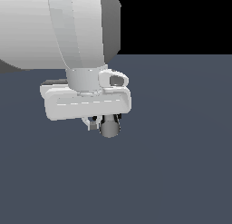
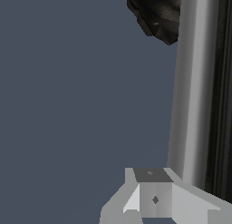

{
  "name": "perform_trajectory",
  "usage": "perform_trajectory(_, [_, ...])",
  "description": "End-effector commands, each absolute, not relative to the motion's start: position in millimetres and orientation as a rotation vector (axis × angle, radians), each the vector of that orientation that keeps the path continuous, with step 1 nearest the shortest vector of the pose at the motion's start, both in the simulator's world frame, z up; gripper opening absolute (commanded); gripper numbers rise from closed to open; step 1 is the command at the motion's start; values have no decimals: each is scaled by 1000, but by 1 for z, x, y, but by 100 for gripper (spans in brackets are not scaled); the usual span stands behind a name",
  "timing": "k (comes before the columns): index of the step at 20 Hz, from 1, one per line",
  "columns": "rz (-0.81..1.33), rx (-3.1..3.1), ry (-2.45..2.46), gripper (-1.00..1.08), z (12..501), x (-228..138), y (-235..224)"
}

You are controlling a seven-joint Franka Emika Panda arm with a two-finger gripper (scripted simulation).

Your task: Turn on the faucet by rotating a designated handle.

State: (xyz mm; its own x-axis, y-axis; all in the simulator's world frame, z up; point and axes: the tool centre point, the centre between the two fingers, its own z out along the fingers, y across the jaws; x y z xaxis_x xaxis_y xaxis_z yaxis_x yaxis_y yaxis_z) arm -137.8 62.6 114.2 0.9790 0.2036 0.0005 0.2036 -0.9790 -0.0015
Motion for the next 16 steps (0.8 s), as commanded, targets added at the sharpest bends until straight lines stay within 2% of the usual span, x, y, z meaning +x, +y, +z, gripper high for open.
perform_trajectory(1, [-1,-3124,-319,-100,114,-135,51])
perform_trajectory(16, [0,-3124,-320,-100,113,-114,-21])
